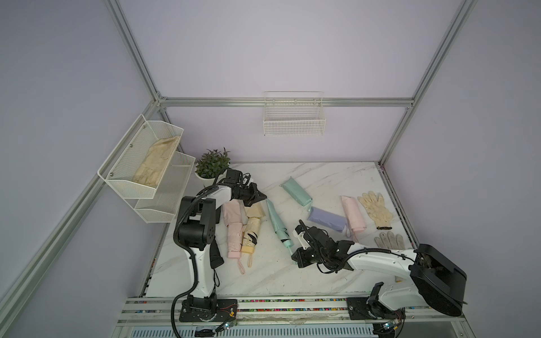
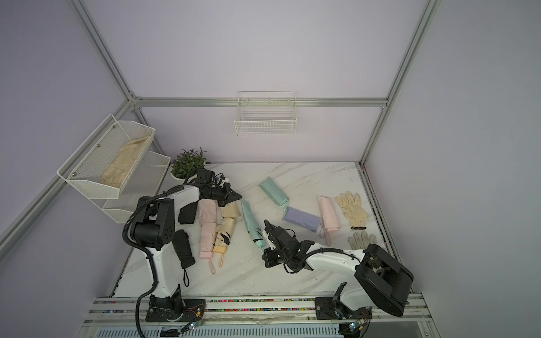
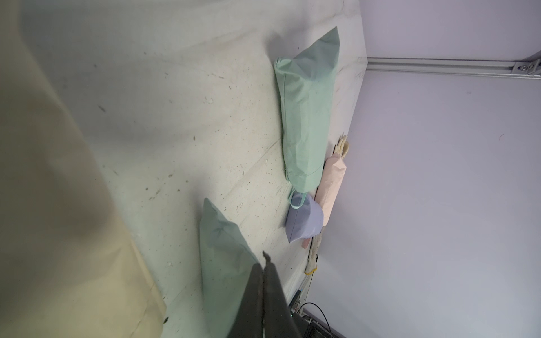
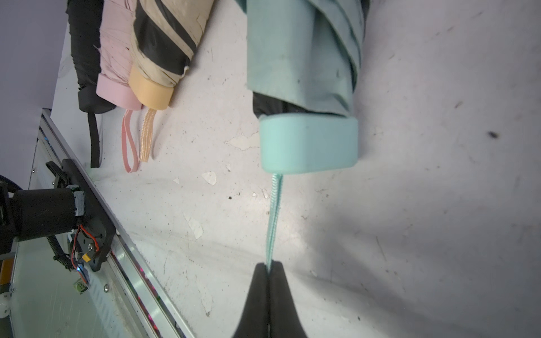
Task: Take umbrellas out of sleeves
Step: Take out the umbrella from the umbrella sleeve.
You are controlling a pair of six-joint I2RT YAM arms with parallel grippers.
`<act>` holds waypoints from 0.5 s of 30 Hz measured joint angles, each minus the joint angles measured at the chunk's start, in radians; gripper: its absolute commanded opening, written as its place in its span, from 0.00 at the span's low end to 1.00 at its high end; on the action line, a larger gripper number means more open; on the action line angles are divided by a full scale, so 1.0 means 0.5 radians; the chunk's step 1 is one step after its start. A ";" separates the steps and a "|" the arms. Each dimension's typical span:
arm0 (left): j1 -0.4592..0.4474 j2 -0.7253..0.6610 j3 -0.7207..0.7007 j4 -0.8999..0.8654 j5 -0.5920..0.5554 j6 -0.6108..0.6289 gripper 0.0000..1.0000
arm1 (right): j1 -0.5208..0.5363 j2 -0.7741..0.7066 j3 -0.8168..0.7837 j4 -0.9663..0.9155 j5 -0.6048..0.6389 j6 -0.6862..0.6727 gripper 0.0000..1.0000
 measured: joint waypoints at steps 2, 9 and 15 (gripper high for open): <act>0.021 -0.006 0.000 0.018 -0.015 0.000 0.00 | 0.008 -0.022 -0.008 -0.041 -0.019 -0.002 0.00; 0.056 -0.034 0.000 0.073 -0.047 0.000 0.00 | 0.013 -0.104 -0.012 -0.110 -0.042 -0.008 0.00; 0.056 -0.034 0.000 0.107 -0.046 -0.001 0.00 | 0.016 -0.097 -0.018 -0.124 -0.068 -0.006 0.00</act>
